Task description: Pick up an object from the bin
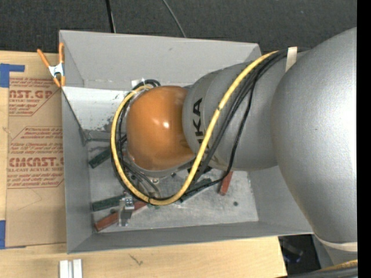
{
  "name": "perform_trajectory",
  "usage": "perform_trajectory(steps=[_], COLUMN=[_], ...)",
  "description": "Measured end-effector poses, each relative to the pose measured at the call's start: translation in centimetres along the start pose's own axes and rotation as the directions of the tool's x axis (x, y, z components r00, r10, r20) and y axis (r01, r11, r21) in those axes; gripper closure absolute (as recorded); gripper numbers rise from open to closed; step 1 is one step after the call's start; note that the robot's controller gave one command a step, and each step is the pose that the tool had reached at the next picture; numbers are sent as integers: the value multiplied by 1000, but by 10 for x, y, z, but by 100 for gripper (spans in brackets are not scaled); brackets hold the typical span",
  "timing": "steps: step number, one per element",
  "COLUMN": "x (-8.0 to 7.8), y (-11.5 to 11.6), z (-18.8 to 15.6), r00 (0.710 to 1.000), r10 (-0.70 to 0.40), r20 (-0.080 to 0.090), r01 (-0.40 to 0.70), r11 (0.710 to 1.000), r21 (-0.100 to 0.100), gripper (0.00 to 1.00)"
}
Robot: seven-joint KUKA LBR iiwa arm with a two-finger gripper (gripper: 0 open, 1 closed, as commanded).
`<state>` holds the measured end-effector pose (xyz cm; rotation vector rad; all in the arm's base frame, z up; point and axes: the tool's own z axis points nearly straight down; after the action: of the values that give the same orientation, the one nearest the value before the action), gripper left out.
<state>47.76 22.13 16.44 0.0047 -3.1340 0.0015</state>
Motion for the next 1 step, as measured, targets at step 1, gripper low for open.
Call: perform_trajectory(steps=[1], x=[-2], y=[-1], z=[-4], r00=[1000], r10=[3], r20=[7], r01=[-3], r11=[1000], r21=[-2], gripper=[0])
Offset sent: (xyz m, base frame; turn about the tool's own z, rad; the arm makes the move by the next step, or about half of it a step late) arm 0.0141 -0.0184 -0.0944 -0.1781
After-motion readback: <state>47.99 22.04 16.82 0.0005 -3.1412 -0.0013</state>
